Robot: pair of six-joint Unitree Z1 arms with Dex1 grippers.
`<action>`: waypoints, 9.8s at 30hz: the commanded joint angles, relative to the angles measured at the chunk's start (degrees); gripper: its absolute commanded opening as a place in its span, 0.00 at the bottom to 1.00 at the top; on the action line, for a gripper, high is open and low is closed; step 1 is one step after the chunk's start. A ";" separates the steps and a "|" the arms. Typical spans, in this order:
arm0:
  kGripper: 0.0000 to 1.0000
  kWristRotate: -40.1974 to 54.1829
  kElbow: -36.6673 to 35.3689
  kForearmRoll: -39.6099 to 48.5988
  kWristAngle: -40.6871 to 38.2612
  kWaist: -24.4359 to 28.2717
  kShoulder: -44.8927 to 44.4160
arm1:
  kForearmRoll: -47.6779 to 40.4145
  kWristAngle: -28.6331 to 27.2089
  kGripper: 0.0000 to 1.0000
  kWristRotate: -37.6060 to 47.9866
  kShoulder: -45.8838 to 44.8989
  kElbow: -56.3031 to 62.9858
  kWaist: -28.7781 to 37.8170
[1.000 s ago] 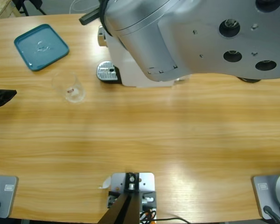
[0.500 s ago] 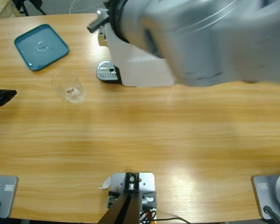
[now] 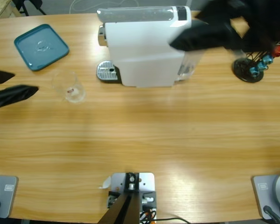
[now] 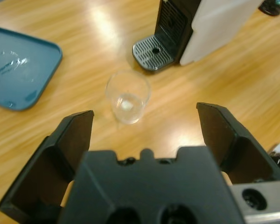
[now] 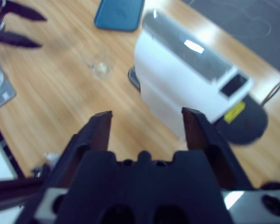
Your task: Pour coffee
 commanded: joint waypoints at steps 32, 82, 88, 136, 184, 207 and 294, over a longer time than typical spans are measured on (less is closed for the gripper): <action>0.99 -1.47 18.17 -47.31 7.41 -0.04 37.71 | 2.76 4.61 1.00 1.81 -12.07 21.74 -0.73; 0.48 9.43 6.24 -67.01 1.68 -0.31 54.85 | 8.57 3.98 0.98 -1.53 -19.50 19.86 -4.77; 0.48 9.34 5.39 -67.10 0.91 -0.31 56.25 | 9.77 3.98 0.98 -1.89 -20.59 19.86 -5.21; 1.00 6.09 9.38 -16.69 0.01 -1.54 0.27 | 14.94 3.80 0.98 -1.71 -19.24 15.94 -5.30; 0.98 8.50 -8.37 23.85 -2.20 2.86 -9.17 | 45.84 10.40 0.00 -8.13 39.61 -58.21 -23.33; 0.98 8.55 -8.37 23.95 -3.04 2.86 -8.89 | 48.83 9.18 0.00 -8.81 43.23 -62.46 -21.15; 0.98 8.55 -8.46 24.04 -4.63 2.50 -8.01 | 51.82 5.30 0.00 -9.44 45.41 -63.60 -19.53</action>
